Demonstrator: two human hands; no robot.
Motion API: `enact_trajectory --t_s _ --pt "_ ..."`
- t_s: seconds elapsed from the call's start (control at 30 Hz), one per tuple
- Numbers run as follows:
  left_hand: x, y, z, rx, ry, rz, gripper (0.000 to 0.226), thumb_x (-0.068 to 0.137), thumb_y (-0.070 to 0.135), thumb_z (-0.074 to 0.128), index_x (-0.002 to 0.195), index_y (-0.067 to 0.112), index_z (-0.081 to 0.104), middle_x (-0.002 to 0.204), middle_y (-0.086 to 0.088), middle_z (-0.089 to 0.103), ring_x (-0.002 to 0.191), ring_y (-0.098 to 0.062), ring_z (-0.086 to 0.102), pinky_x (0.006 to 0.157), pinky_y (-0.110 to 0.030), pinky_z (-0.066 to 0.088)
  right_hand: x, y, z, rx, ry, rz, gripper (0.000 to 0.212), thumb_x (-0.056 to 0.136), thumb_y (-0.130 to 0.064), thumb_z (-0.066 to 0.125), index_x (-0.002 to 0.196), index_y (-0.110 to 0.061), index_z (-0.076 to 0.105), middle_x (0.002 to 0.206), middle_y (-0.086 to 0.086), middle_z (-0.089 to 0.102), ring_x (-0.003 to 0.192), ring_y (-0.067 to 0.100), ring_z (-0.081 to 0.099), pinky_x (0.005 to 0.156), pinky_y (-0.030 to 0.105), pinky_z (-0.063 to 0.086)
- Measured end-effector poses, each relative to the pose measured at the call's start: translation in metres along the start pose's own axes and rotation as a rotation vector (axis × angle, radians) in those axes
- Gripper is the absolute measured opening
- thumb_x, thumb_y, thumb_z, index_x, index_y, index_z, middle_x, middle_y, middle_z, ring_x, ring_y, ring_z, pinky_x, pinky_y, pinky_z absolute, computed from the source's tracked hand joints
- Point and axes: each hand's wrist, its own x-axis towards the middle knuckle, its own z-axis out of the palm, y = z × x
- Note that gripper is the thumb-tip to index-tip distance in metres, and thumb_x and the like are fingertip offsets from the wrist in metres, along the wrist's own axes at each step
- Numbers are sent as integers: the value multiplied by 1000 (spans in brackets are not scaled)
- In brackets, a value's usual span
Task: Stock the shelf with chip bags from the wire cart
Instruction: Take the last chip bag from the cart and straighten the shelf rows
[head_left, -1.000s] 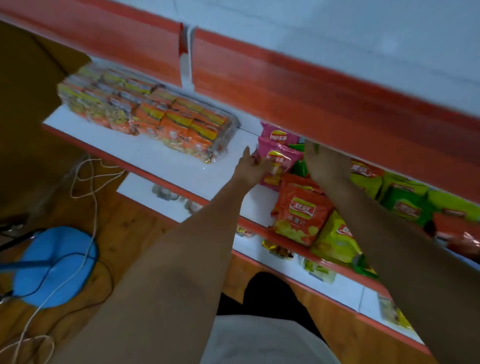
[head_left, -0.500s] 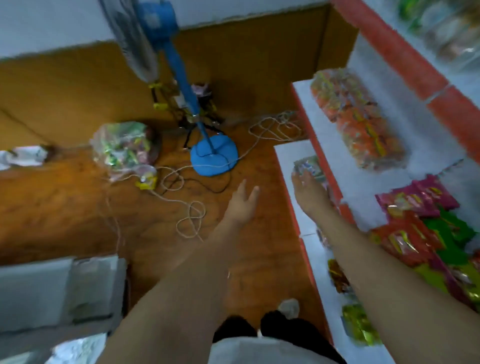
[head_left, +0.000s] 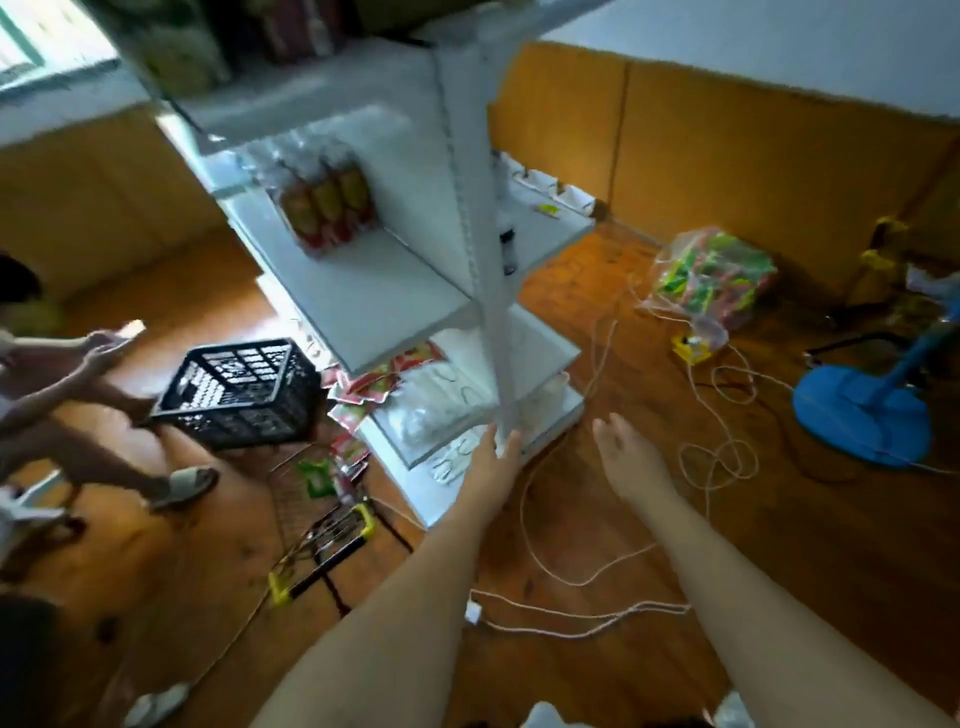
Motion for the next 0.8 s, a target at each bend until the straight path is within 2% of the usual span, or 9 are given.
enact_trajectory --t_s 0.07,0.17,0.27,0.47,0.63,0.8 --pt "-12 -40 -73 -62 90 -73 71 97 59 40 155 21 24 157 -6 37 142 -26 39 117 -44 32 -5 -55 69 -43 -108 -75 64 98 -56 30 148 -18 34 151 9 42 136 29 41 106 39 35" --pt "-38 -82 -158 -145 212 -148 67 101 52 40 156 21 20 160 -7 30 144 -29 33 116 -44 32 -18 -121 151 -93 -268 -167 62 100 -50 33 150 -14 30 154 10 36 140 29 36 111 40 32" --pt "-53 -125 -217 -160 313 -200 63 103 48 38 156 19 22 158 -5 34 143 -28 35 113 -39 32 -27 -158 212 -235 -366 -227 58 100 -49 33 146 -13 37 149 12 43 134 31 42 106 40 35" --pt "-51 -194 -275 -185 395 -362 68 100 52 41 155 16 26 157 -11 36 143 -28 37 117 -42 31 -6 -182 293 -271 -510 -198 70 94 -61 30 143 -12 41 147 13 46 132 31 44 106 42 37" --pt "-32 -221 -313 -143 374 -503 65 100 52 41 155 20 25 156 -8 38 142 -26 38 116 -40 32 24 -210 355 -267 -590 -135 61 100 -50 33 148 -13 34 150 11 41 137 29 40 109 38 33" --pt "9 -254 -352 -123 324 -557 67 99 54 41 155 24 23 156 -6 38 141 -24 39 116 -44 34 57 -228 419 -308 -632 -117 51 102 -44 31 142 -15 41 140 11 52 126 29 50 96 35 40"
